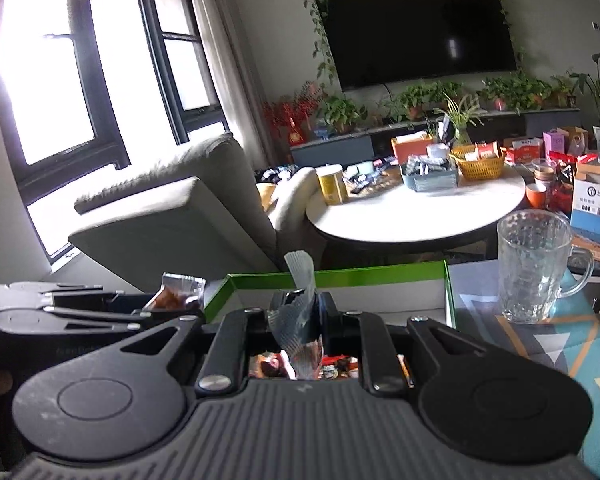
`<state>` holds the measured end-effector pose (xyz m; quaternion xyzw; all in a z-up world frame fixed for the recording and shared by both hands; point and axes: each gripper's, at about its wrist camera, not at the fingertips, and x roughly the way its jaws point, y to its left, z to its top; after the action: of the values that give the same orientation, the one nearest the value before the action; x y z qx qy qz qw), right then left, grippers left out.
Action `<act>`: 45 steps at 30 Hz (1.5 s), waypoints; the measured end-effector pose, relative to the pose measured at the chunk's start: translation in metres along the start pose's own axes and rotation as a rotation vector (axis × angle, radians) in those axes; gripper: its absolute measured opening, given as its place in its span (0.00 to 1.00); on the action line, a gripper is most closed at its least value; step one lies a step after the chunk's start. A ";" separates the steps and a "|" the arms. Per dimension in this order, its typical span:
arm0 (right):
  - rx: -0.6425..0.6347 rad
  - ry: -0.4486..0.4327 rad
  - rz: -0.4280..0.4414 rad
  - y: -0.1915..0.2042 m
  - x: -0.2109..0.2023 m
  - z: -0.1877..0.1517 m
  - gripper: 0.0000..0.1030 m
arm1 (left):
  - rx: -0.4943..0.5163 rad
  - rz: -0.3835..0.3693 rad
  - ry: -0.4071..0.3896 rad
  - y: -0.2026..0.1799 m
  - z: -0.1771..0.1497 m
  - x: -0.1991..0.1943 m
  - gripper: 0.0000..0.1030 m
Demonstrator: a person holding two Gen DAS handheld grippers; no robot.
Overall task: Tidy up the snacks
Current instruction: 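Carry both packets into the green box and open both tools to release, then move both tools back from the box to the last snacks on the mat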
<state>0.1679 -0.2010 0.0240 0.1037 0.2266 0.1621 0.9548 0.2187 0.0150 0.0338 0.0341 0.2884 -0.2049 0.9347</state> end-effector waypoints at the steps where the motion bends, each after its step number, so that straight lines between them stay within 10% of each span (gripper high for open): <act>1: 0.006 0.009 -0.009 -0.003 0.004 -0.001 0.16 | -0.005 -0.005 0.007 0.001 0.000 0.005 0.37; 24: 0.055 0.062 -0.030 -0.009 0.018 -0.006 0.21 | -0.010 0.001 0.045 0.000 -0.016 0.012 0.42; 45: 0.005 0.205 -0.082 -0.050 -0.078 -0.073 0.22 | 0.079 -0.128 0.117 -0.053 -0.061 -0.032 0.47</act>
<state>0.0813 -0.2663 -0.0224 0.0797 0.3278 0.1319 0.9321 0.1409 -0.0102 0.0035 0.0646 0.3358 -0.2731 0.8992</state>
